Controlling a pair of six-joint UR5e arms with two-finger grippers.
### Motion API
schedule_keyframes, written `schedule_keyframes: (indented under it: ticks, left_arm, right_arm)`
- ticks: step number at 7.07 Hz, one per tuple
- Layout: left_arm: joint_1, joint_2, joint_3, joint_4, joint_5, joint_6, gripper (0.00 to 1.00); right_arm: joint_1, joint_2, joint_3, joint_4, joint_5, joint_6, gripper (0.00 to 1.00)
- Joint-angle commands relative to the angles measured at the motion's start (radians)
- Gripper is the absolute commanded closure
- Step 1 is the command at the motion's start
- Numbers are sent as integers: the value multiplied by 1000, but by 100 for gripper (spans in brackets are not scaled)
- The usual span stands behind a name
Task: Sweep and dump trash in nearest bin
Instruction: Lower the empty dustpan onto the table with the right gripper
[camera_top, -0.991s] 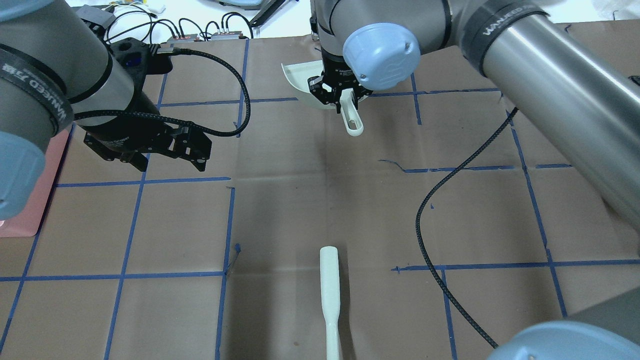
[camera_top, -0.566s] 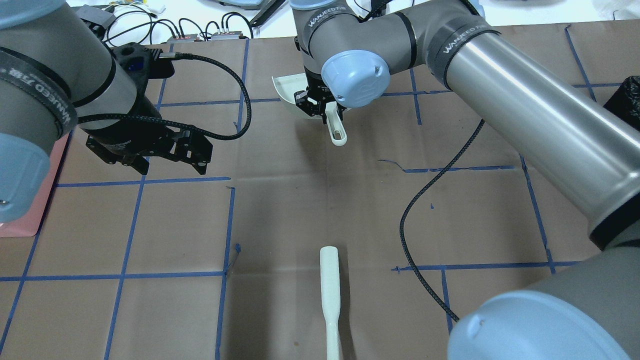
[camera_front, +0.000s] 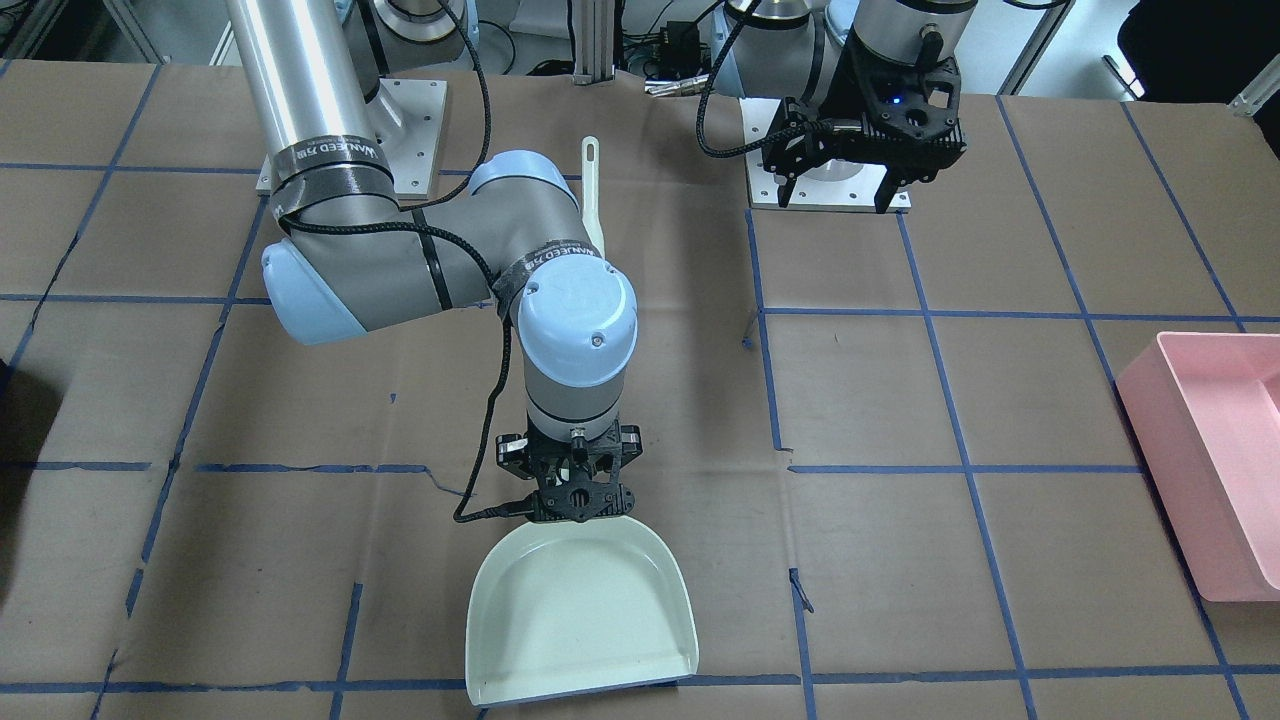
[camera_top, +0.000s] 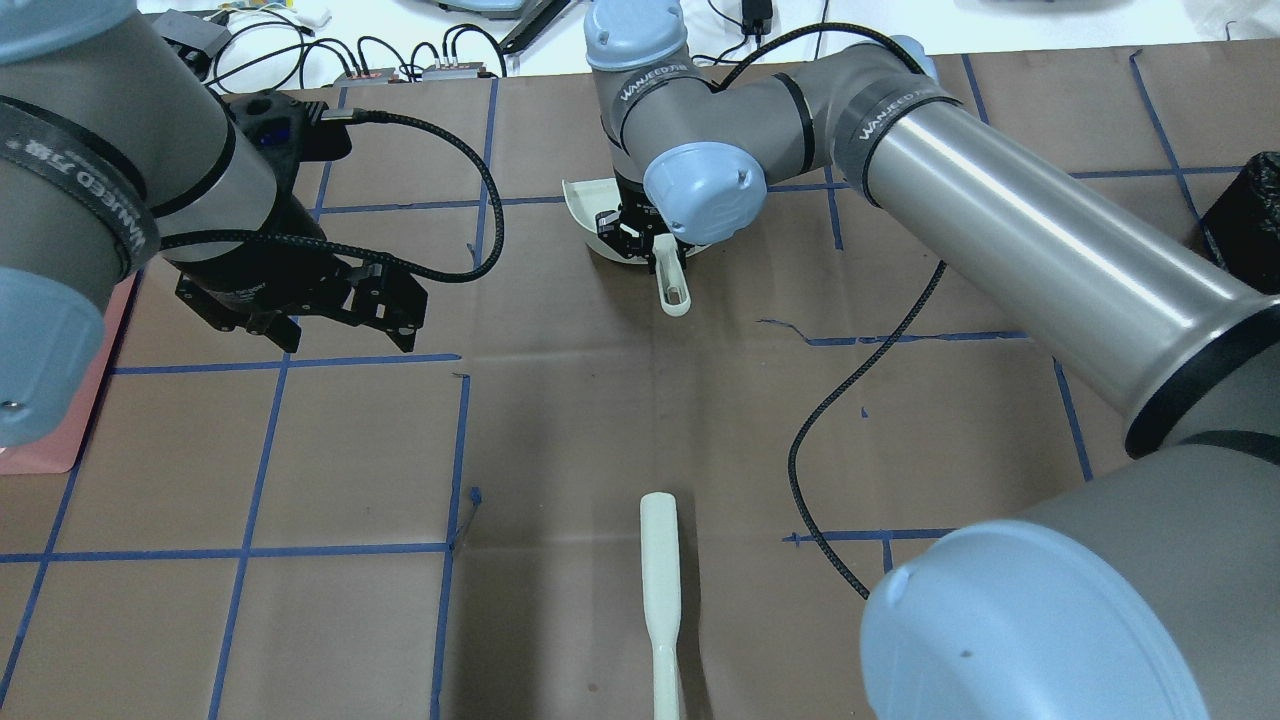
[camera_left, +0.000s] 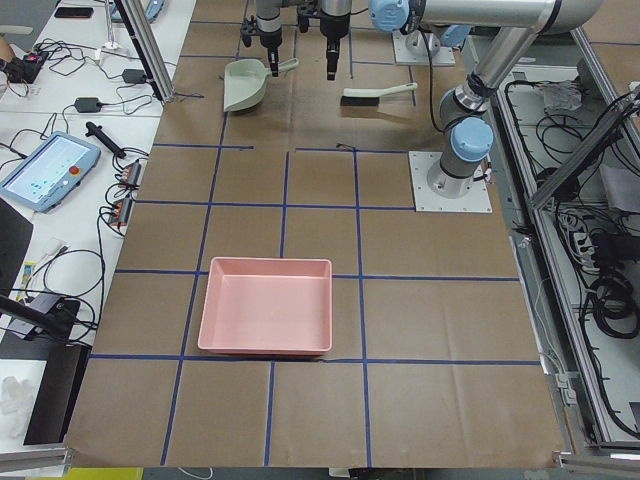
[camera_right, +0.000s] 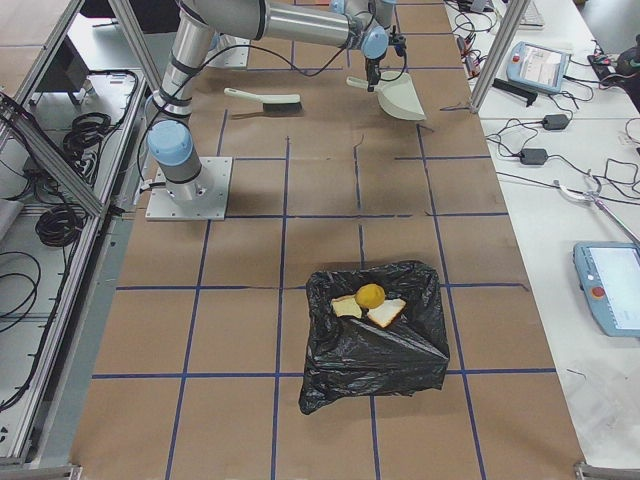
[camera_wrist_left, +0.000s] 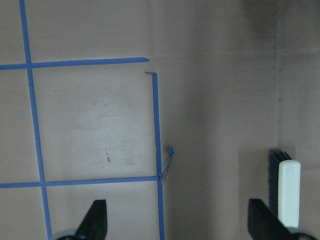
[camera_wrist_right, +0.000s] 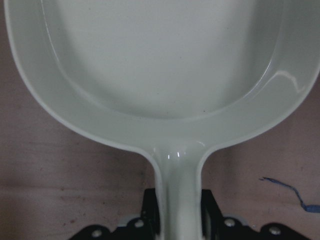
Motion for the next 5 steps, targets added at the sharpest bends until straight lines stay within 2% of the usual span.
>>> schedule_keyframes:
  ticks: [1,5]
  left_arm:
    - [0,-2,0,-1,1,4,0]
    - [0,0,0,-4,0,4,0]
  right_arm:
    - [-1,4,46,-89,2,3,99]
    - [5,27,41,-89,29,55,99]
